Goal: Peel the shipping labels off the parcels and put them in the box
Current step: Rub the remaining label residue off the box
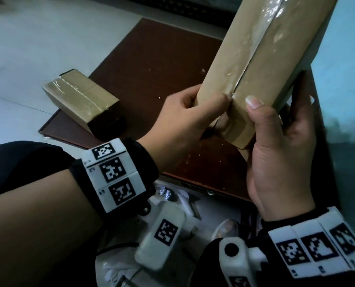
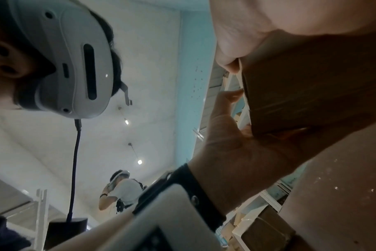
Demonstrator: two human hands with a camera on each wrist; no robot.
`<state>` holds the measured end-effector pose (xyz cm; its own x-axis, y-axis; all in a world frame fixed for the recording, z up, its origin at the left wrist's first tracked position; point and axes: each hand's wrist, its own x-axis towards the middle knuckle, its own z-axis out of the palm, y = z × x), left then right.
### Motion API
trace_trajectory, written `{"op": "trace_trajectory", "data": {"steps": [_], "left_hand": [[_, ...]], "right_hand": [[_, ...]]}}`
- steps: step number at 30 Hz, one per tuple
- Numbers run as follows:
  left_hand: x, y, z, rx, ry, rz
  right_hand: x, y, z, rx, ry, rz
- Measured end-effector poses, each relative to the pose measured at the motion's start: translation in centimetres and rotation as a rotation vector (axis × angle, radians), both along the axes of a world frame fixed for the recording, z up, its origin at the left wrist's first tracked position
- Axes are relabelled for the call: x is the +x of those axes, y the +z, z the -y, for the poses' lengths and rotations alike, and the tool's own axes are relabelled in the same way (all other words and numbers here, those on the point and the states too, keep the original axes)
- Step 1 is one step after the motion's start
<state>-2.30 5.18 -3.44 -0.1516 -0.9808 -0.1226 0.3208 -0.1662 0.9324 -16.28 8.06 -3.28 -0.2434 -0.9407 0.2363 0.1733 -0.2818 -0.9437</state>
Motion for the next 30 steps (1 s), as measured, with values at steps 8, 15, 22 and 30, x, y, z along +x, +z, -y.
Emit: {"op": "trace_trajectory", "data": {"steps": [8, 15, 22, 30], "left_hand": [[0.7, 0.5, -0.1, -0.142, 0.058, 0.226], [1.5, 0.6, 0.5, -0.144, -0.076, 0.258], [0.9, 0.4, -0.1, -0.13, 0.088, 0.303], [0.9, -0.2, 0.3, -0.131, -0.07, 0.27]], "right_hand": [[0.4, -0.6, 0.6, 0.074, 0.011, 0.054], [-0.4, 0.0, 0.5, 0.034, -0.004, -0.032], [0.0, -0.6, 0.5, 0.085, 0.046, -0.066], [-1.4, -0.4, 1.1, 0.125, 0.036, -0.012]]}}
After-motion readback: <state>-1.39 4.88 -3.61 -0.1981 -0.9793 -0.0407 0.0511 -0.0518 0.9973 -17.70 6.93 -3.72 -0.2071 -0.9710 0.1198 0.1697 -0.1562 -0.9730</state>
